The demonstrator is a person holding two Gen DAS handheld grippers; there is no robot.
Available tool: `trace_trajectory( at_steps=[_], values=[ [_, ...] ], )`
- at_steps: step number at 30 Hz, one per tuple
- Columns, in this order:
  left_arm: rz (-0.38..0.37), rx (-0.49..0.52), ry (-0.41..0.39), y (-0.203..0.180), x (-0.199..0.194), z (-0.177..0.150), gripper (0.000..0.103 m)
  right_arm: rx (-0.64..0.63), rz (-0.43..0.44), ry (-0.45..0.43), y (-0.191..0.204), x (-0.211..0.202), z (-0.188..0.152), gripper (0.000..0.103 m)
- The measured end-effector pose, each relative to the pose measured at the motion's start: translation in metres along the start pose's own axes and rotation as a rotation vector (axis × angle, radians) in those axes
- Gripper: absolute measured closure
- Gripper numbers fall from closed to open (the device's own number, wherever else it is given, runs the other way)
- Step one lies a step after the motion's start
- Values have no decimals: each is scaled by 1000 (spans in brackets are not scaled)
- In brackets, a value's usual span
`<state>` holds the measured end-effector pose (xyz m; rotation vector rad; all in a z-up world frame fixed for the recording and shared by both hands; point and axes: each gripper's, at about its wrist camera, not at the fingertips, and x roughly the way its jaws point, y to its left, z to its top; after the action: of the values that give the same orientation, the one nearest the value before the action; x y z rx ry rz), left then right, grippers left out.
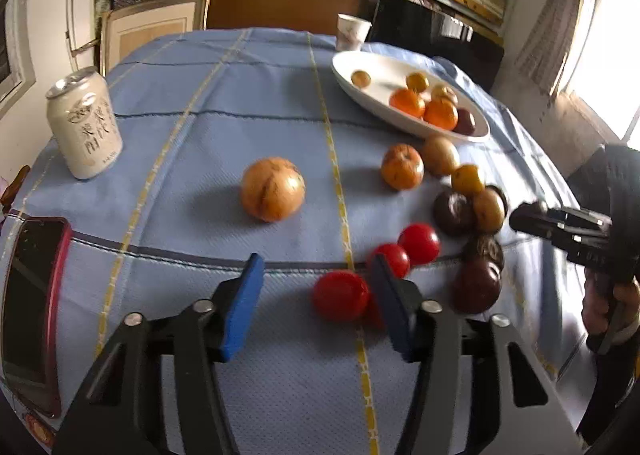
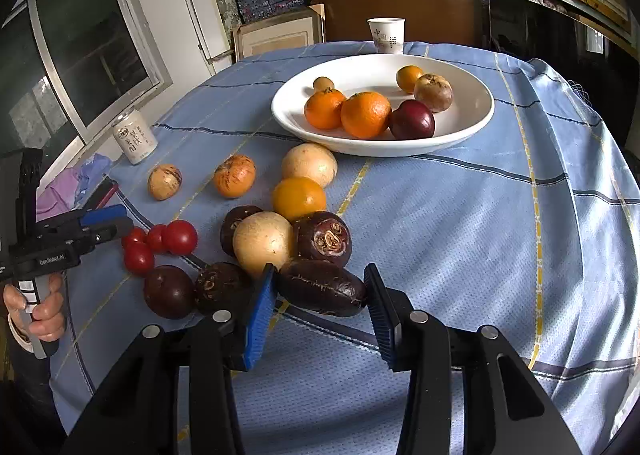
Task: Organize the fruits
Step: 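Grasp a red tomato with the left tool while the right tool grasps a dark elongated purple fruit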
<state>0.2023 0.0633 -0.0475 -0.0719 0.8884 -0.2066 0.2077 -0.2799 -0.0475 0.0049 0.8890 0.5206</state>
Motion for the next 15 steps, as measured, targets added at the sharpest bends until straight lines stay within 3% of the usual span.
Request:
trace_trajectory(
  at_steps=[7,15],
  values=[
    [36,48,-1,-7,1,-8,52,-4,-1,4,1,1,-1,58],
    [-26,58,9,-3,-9,-19,57,-13,0,5,3,0,0,58]
  ],
)
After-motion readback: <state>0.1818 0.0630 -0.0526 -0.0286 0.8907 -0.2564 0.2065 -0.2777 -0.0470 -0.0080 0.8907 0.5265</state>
